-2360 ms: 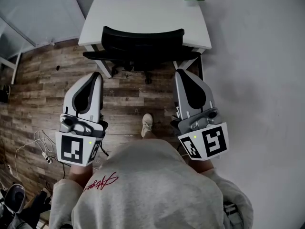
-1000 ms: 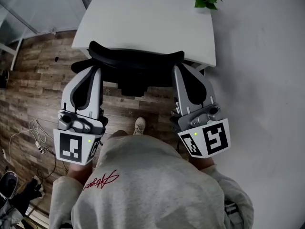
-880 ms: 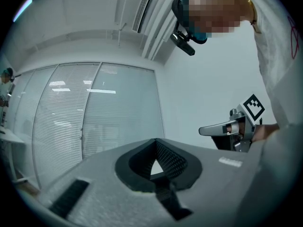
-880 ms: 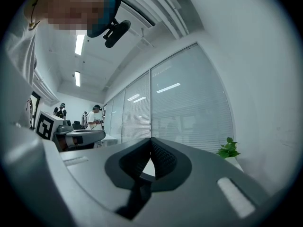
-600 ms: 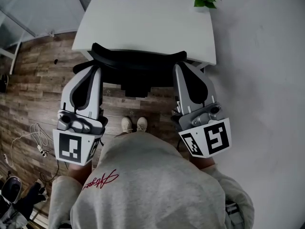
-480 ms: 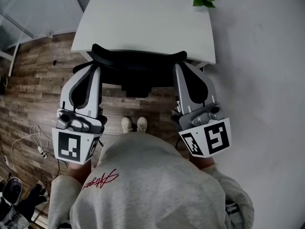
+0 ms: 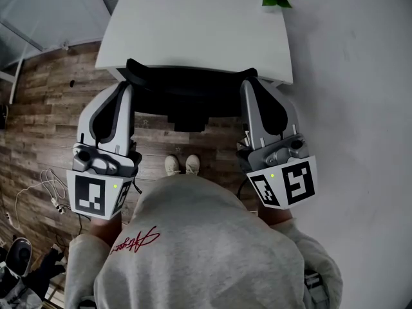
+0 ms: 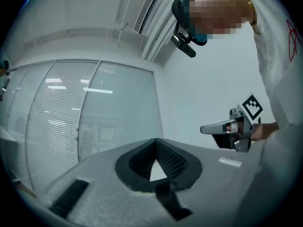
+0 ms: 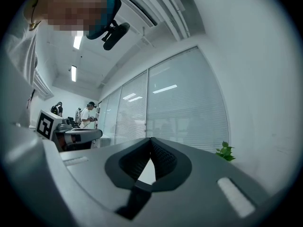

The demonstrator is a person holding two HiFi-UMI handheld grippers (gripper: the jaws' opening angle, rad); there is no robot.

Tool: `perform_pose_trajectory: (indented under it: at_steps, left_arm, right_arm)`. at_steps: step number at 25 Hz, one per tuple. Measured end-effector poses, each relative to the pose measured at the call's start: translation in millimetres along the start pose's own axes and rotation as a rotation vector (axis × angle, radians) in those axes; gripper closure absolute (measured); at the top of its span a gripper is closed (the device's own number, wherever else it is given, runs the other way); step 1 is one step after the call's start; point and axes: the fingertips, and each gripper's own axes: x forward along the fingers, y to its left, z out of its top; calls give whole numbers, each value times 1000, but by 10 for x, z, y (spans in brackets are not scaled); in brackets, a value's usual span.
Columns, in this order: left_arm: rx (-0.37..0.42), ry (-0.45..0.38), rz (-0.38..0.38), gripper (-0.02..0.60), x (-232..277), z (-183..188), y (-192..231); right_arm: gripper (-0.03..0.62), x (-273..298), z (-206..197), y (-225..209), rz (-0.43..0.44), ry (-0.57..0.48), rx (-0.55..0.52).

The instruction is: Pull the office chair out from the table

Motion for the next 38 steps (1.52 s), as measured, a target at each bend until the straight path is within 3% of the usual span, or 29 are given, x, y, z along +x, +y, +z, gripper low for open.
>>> perform_pose_trajectory:
  at_steps: [6,11,15,24,30,34,38]
  left_arm:
    - [10,-4,-38,586,-16,-35,24]
    - [35,1,-121,586,-48,-74,-72]
    - [66,75,-124,585,-79,-215,-90]
    - [91,229,-240,541,-248,-608,-183]
    - [131,333,-353,482,-301,-914,-383]
    - [220,406,-415,447,-305,-1072,-436]
    - [273,443,-430,419,-289,-1194,-415]
  right_arm:
    - [592,-15,-68,70,51,-8,-48]
    - [592,-50,-86,152,165,-36,-50]
    - [592,-71,-199,201,205,6,-131]
    - [591,-136,-460,357,305,97,-169]
    - [555,-213,-666,400,362,156,-200]
    - [513,-253,-841,412,396,219,-230]
    - [488,-280,-1080,385,415,283,-250]
